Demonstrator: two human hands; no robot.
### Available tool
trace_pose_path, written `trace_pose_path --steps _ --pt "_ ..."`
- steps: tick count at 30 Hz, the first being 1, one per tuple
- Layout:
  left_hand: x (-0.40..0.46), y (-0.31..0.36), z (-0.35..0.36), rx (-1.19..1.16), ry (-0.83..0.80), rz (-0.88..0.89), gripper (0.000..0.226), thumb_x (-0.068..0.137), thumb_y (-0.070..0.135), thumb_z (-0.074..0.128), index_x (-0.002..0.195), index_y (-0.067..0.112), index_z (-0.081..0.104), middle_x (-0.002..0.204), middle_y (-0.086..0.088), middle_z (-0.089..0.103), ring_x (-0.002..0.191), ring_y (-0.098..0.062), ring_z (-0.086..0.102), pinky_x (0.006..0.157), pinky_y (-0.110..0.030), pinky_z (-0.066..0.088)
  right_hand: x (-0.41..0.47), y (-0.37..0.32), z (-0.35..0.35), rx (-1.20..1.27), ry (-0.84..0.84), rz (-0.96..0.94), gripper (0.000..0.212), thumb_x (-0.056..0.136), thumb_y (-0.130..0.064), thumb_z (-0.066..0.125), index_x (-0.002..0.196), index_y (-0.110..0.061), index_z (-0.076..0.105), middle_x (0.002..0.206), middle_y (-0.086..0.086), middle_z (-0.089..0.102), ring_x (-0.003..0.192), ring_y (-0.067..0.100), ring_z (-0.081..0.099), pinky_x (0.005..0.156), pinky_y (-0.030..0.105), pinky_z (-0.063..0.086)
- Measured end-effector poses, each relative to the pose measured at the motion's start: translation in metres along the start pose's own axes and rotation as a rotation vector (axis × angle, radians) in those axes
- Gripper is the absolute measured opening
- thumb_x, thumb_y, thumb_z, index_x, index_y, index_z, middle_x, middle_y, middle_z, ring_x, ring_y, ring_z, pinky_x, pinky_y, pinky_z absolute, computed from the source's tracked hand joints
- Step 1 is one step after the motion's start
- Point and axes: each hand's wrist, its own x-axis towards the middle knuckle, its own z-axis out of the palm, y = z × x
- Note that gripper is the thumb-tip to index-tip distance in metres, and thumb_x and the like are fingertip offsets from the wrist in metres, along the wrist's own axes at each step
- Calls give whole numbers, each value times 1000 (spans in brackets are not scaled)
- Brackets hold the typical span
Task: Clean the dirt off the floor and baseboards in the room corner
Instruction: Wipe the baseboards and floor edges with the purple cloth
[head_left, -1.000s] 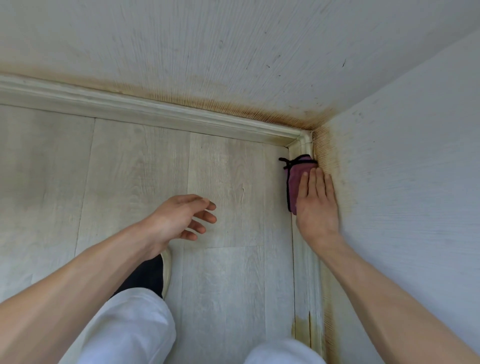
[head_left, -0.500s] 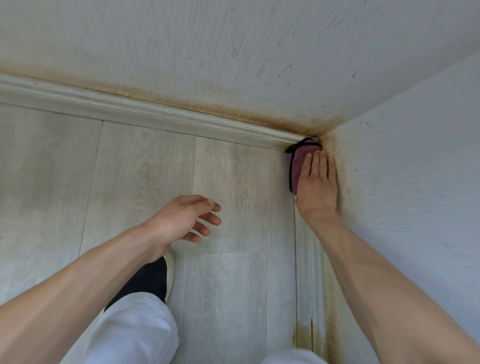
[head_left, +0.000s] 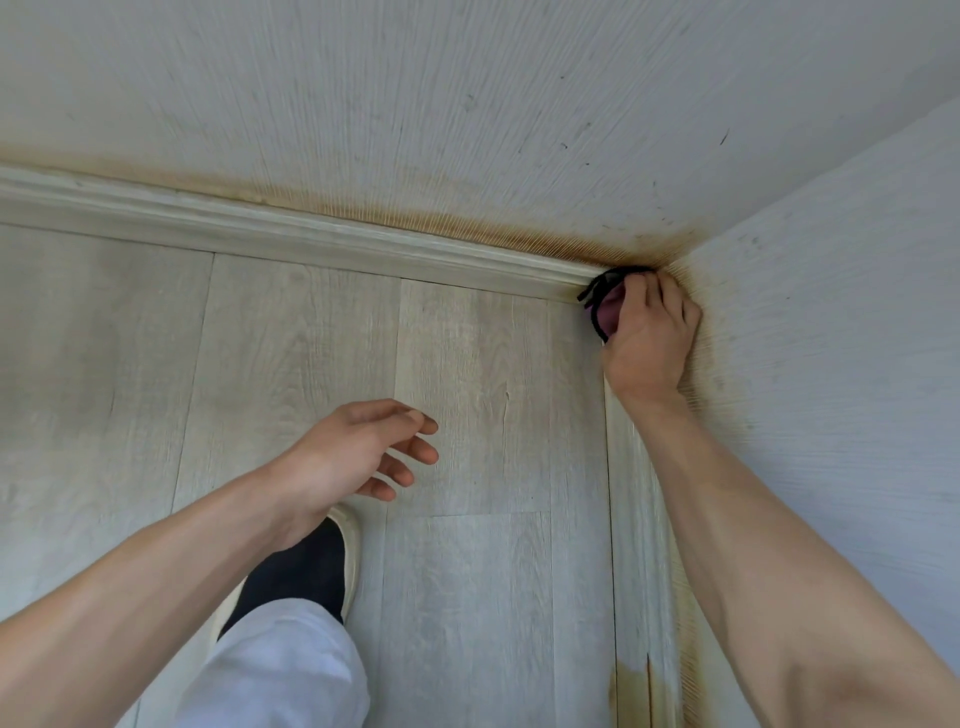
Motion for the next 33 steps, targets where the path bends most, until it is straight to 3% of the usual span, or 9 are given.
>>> trace_pose_path --steps 6,12,14,17,22,26,28,31,33 --pt "-7 -8 1 18 12 -16 24 106 26 53 109 18 75 100 -4 78 75 -16 65 69 -29 52 1 5 -9 47 4 -103 50 73 11 65 121 -3 61 118 16 67 107 38 60 84 46 47" --pt "-12 -10 -5 -9 23 -9 24 106 26 52 109 17 75 100 -3 79 76 -16 65 70 -31 51 10 -32 -10 243 -47 269 40 82 -4 68 120 5 58 118 23 65 111 41 53 91 45 42" --pt "-11 -9 -6 -10 32 -9 25 106 27 52 110 18 75 100 -3 79 76 -17 65 70 -30 51 5 -47 -12 312 -17 168 34 80 -3 56 113 5 59 107 23 66 103 42 55 81 44 42" --pt "-9 -7 2 -10 20 -10 25 106 26 52 111 17 74 101 -4 79 78 -18 65 70 -31 51 -5 -45 -13 291 -79 -80 47 73 13 51 117 1 62 102 20 67 97 40 57 76 41 40" --pt "-6 -8 9 -28 -1 -9 25 106 27 52 113 16 73 102 -5 78 78 -19 65 70 -30 51 -69 -27 -21 400 -311 -26 42 82 13 52 119 -2 64 105 15 66 99 31 58 77 37 48" --pt "-4 -8 11 -49 -8 -20 25 106 27 52 114 16 73 104 -6 78 80 -19 65 71 -32 51 -118 -7 -32 193 -466 -158 47 90 -1 44 134 -2 59 133 15 62 113 35 53 95 42 49" --pt "-3 -6 12 -42 -18 -30 25 106 27 52 115 15 73 103 -6 78 80 -20 65 72 -32 52 -127 0 -35 22 -495 -287 55 89 -10 38 139 1 56 142 19 56 113 38 53 94 45 50" --pt "1 -4 13 -32 -28 -21 25 106 27 52 115 15 73 103 -5 78 81 -19 65 71 -31 52 -129 9 -30 -305 -468 -356 55 90 -1 43 144 0 52 151 22 48 121 38 54 101 44 47" --pt "5 -2 14 -17 -35 -13 25 106 29 53 114 16 72 103 -5 78 80 -18 65 70 -30 53 -120 13 -29 -477 -505 -391 59 95 -10 25 151 -1 41 157 21 40 130 34 46 108 41 38"
